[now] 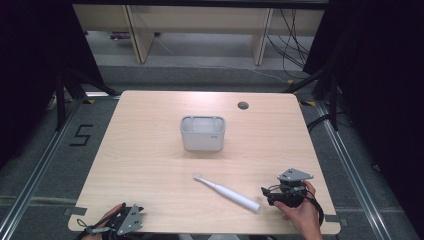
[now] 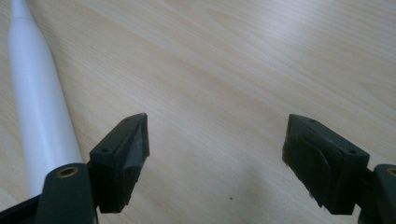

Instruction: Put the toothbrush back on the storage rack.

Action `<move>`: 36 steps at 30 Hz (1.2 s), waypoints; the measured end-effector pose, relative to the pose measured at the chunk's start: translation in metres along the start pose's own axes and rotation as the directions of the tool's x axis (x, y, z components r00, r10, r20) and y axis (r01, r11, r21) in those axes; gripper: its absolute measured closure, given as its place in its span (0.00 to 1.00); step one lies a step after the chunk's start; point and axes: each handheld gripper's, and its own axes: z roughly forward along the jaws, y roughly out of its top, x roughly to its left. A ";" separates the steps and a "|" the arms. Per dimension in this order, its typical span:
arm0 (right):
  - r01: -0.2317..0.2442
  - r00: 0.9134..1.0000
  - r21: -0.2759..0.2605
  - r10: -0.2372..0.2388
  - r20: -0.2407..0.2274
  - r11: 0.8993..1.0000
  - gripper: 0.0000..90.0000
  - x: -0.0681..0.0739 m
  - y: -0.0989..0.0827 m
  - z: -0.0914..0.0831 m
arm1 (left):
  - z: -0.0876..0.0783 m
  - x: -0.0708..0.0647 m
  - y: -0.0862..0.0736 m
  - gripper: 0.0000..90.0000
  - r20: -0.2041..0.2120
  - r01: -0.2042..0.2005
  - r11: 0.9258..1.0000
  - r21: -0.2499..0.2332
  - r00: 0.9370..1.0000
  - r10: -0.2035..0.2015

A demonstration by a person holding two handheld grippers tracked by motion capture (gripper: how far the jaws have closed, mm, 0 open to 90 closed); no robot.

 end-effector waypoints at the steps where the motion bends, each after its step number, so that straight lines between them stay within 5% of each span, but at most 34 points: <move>1: 0.001 1.000 -0.003 -0.001 0.001 1.000 0.26 0.001 0.000 0.000 | 0.000 -0.001 0.000 0.19 0.002 0.002 1.000 0.000 1.000 -0.002; 3: -0.010 1.000 -0.007 0.010 -0.003 1.000 0.26 0.005 0.002 0.000 | 0.000 0.000 0.000 0.19 0.007 0.001 1.000 -0.009 1.000 -0.001; 4: 0.023 1.000 -0.004 -0.023 -0.015 1.000 0.26 0.003 0.003 0.000 | -0.001 0.000 0.000 0.19 0.010 0.001 1.000 -0.013 1.000 -0.001; 5: -0.012 1.000 0.020 0.013 -0.024 1.000 0.26 0.006 0.005 -0.001 | -0.001 0.000 0.000 0.19 0.008 0.000 1.000 -0.013 1.000 0.000; 6: 0.027 0.999 0.008 -0.027 -0.023 1.000 0.26 0.006 0.006 0.000 | -0.001 0.000 0.000 0.19 0.007 0.000 1.000 -0.012 1.000 0.001; 7: 0.001 1.000 0.021 -0.001 -0.026 1.000 0.26 0.009 0.007 -0.001 | -0.001 0.000 0.000 0.19 0.007 0.000 1.000 -0.012 1.000 0.000; 21: 0.098 0.992 0.055 -0.093 -0.085 0.994 0.36 0.023 0.034 -0.010 | -0.001 -0.001 0.001 0.19 0.005 0.002 1.000 -0.013 1.000 -0.002; 28: 0.162 0.980 0.059 -0.153 -0.130 0.985 0.41 0.038 0.054 -0.005 | 0.002 -0.001 0.001 0.19 0.014 -0.005 1.000 -0.009 1.000 0.005; 30: 0.215 0.966 0.072 -0.201 -0.166 0.974 0.43 0.041 0.059 -0.002 | 0.001 0.000 0.001 0.19 0.012 -0.002 1.000 -0.011 1.000 0.002; 32: 0.220 0.962 0.075 -0.204 -0.181 0.973 0.45 0.046 0.064 0.001 | -0.002 0.002 0.002 0.19 0.039 -0.004 1.000 0.015 0.999 0.004; 33: 0.238 0.959 0.082 -0.221 -0.175 0.968 0.45 0.049 0.066 0.002 | 0.000 0.000 0.001 0.19 -0.011 0.000 1.000 -0.005 1.000 0.000; 36: 0.237 0.957 0.125 -0.209 -0.202 0.964 0.48 0.058 0.072 0.003 | 0.001 0.000 0.001 0.19 -0.003 -0.004 1.000 -0.005 1.000 0.004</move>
